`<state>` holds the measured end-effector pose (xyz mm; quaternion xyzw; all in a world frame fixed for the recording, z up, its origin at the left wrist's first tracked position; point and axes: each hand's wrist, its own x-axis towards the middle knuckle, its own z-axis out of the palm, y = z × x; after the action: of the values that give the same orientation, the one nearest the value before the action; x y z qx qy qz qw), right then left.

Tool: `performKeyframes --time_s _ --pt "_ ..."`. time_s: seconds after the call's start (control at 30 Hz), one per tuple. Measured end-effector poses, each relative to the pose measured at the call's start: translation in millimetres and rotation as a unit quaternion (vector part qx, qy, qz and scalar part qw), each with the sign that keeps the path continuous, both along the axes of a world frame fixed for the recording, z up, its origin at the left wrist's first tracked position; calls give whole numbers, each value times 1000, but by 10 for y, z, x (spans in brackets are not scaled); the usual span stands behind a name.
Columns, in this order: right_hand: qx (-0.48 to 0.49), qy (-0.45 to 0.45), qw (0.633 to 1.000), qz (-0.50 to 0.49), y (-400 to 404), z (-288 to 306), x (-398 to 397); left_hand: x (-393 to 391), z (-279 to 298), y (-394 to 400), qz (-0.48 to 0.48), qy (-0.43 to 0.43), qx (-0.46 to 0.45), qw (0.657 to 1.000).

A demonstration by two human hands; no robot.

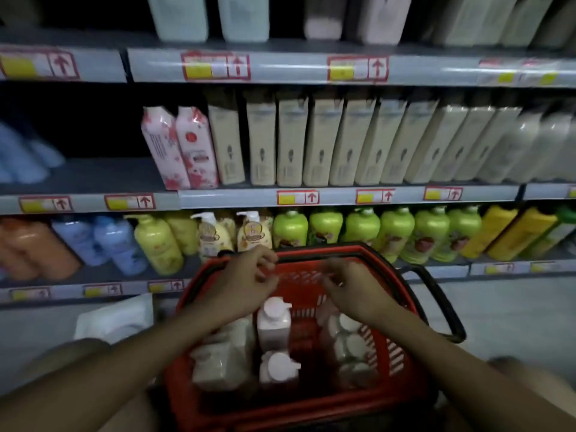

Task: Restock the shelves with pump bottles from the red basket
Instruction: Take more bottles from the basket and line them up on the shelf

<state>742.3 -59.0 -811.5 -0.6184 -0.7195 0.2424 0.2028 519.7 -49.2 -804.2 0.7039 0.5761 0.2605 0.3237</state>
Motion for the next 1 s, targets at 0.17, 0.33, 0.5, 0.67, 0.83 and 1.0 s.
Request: performKeyframes --time_s 0.17,0.33,0.5,0.67,0.83,1.0 --pt "-159 -71 978 118 -95 -857 -82 -169 -756 -42 6 35 -86 996" --pt "-105 -115 979 131 94 -1223 -362 -70 -950 15 -39 92 -79 992" --pt "-109 -106 974 170 257 -1593 -416 -23 -931 37 -61 137 -76 986" --pt "-56 -91 983 148 357 -1652 -510 35 -935 77 -56 163 -87 981" --pt "-77 -128 981 128 220 -1590 -537 135 -1025 79 -58 174 -123 975" --pt "-47 -127 991 -13 166 -1335 -551 169 -1110 114 15 97 -163 982"
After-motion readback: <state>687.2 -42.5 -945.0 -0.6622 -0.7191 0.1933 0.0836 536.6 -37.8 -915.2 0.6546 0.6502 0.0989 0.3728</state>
